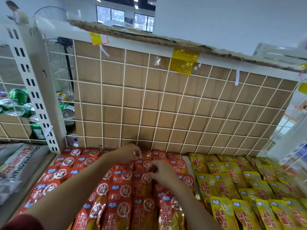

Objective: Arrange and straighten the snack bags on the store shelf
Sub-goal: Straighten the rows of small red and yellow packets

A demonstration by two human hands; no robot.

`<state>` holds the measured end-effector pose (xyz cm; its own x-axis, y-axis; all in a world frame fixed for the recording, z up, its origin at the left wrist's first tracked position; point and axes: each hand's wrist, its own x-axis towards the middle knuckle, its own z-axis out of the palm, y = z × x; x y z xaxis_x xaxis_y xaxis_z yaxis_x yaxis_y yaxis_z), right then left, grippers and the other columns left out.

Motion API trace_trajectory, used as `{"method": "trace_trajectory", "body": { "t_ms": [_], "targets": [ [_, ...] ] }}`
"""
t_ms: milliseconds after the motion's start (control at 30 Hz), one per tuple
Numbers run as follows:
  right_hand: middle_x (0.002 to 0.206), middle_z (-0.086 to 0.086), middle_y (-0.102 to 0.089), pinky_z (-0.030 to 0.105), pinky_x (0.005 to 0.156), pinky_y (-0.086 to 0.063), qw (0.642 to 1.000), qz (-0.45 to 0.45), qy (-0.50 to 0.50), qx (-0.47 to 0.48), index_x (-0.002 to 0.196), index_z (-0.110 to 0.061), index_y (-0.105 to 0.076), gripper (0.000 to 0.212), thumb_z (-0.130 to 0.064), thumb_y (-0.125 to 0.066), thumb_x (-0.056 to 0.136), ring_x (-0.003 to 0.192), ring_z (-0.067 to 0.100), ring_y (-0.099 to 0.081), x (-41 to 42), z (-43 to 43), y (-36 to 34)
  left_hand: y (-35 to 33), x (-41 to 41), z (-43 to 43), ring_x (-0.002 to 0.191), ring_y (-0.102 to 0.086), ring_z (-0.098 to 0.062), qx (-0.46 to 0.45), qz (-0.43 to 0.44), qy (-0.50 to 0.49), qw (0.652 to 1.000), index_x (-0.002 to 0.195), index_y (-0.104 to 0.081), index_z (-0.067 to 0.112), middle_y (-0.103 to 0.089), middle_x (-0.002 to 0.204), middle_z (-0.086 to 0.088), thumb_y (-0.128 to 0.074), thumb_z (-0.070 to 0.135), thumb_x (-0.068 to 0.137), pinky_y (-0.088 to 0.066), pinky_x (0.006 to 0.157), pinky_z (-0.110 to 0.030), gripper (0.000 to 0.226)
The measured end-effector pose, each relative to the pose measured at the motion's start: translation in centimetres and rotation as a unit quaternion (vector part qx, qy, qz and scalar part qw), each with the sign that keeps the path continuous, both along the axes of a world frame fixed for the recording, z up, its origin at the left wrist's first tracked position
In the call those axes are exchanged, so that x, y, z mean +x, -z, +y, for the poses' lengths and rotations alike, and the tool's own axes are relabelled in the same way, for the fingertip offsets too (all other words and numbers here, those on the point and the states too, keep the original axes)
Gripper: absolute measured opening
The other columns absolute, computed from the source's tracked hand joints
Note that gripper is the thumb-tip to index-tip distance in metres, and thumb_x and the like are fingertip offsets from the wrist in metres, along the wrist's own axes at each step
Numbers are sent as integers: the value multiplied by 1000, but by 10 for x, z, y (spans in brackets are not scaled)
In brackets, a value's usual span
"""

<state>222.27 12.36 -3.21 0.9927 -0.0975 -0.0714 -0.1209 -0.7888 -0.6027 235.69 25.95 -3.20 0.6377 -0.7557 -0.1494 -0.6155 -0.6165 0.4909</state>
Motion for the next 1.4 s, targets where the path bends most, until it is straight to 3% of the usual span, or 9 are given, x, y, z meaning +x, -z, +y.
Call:
{"method": "trace_trajectory", "body": {
  "t_ms": [200, 500, 633, 767, 967, 1167, 1233, 1333, 1400],
  "targets": [
    [92, -14, -55, 25, 83, -45, 1000, -14, 14, -5, 93, -24, -64, 11, -27, -65, 83, 90, 5, -52, 0, 1, 5, 1, -5, 0, 97, -48, -11, -23, -8, -23, 999, 105, -65, 10, -57, 115, -5, -50, 10, 92, -30, 77, -14, 20],
    [93, -13, -54, 21, 78, -42, 998, -30, 52, 26, 94, -24, -62, 9, -25, -62, 86, 91, 6, -51, 0, 3, 5, 5, -9, -1, 93, -47, -8, -56, -15, -44, 997, 103, -66, 10, -56, 103, -1, -54, 10, 90, -33, 78, -17, 17],
    [94, -12, -54, 20, 77, -42, 997, -34, 60, 44, 88, -29, -57, 8, -23, -62, 86, 91, 5, -50, 0, 4, 4, 7, -11, 0, 88, -47, -6, -62, -12, -30, 998, 103, -66, 11, -54, 92, 5, -59, 9, 87, -34, 72, -17, 17],
    [95, -13, -55, 21, 79, -43, 997, -26, 67, 37, 85, -30, -56, 10, -23, -63, 85, 91, 6, -52, 1, 4, 5, 7, -12, 0, 75, -45, -4, -75, -13, -34, 997, 100, -67, 10, -51, 84, 5, -60, 7, 86, -32, 62, -5, 16],
    [99, -11, -55, 21, 78, -41, 997, -23, 60, 30, 91, -28, -58, 8, -26, -63, 85, 92, 6, -50, 0, 4, 5, 9, -15, 1, 87, -51, -9, -74, -18, -43, 996, 99, -66, 15, -56, 93, 4, -59, 10, 87, -39, 70, -18, 15],
    [103, -8, -61, 18, 78, -44, 994, -82, 64, -17, 99, -24, -61, 14, -32, -59, 88, 91, 5, -53, -14, -2, -9, -1, -30, 11, 93, -58, -9, -111, -52, -57, 991, 102, -64, 23, -62, 99, 8, -60, 21, 88, -50, 84, -28, 15],
    [101, -10, -61, 17, 77, -44, 994, -89, 50, -47, 100, -25, -61, 14, -32, -59, 88, 89, 3, -53, -25, -4, -15, -8, -43, 19, 91, -58, -4, -128, -58, -54, 989, 102, -63, 25, -61, 97, 12, -60, 21, 88, -50, 83, -25, 15],
    [91, -15, -58, 16, 71, -42, 993, -94, 33, -68, 99, -27, -61, 13, -34, -58, 88, 83, 0, -53, -46, -6, -21, -19, -72, 33, 88, -57, -1, -129, -68, -21, 989, 102, -62, 23, -58, 95, 15, -60, 20, 88, -45, 73, -11, 15],
    [90, -19, -53, 10, 67, -38, 992, -85, 27, -89, 101, -29, -59, 14, -36, -56, 89, 79, -6, -49, -61, -9, -23, -22, -92, 40, 89, -56, -2, -102, -52, 7, 993, 103, -61, 25, -56, 96, 16, -60, 23, 88, -46, 74, -12, 15]
  ]
}}
